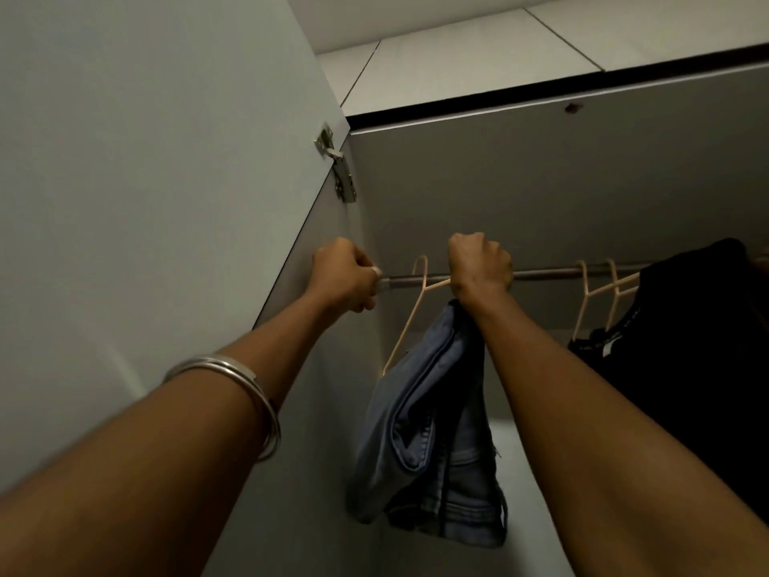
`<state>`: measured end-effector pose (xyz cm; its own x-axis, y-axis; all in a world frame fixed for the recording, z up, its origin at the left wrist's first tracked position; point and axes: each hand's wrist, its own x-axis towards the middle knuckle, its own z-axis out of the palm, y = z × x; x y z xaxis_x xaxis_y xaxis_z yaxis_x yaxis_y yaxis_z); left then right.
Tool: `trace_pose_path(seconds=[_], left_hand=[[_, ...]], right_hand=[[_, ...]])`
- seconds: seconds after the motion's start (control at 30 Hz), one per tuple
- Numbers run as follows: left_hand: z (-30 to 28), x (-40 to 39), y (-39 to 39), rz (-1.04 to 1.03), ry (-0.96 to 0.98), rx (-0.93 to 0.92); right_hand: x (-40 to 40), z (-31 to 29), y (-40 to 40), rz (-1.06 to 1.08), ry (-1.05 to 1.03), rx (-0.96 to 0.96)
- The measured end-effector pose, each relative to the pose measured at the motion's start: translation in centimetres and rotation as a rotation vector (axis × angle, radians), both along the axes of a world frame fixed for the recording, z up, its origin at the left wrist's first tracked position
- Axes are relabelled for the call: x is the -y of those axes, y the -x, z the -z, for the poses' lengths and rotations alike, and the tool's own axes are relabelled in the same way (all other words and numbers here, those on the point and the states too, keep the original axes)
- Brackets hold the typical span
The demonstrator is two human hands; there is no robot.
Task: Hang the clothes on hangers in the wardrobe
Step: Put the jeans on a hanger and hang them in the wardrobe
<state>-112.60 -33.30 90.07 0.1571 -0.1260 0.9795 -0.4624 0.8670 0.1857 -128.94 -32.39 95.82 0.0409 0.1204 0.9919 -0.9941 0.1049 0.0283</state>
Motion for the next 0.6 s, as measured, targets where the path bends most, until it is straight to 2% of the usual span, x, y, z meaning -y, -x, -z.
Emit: trace_pose_path(seconds=[0.17, 0.27, 0.37, 0.53, 0.6], left_hand=[[-0.2, 0.9, -0.4, -0.016, -0.047, 0.023], [-0.1, 1.0, -0.3, -0.065, -0.042, 0.038], [0.2, 1.3, -0.5, -0.102, -0.014, 0.012], [1.2, 2.3, -0.7, -0.116, -0.014, 0.010], [1.6, 2.3, -0.8, -0.123, -0.009, 0.005]], right_hand=[[0.8, -1.8, -0.9, -0.126, -0.007, -0.050], [1.6, -2.1, -2.2, -0.112, -0.034, -0.004], [3.0, -1.5, -4.1, -0.196, -0.101, 0.041], [2.8, -1.5, -5.6, -0.553, -0.059, 0.196], [2.7, -1.5, -5.9, -0.745, -0.097, 0.189]])
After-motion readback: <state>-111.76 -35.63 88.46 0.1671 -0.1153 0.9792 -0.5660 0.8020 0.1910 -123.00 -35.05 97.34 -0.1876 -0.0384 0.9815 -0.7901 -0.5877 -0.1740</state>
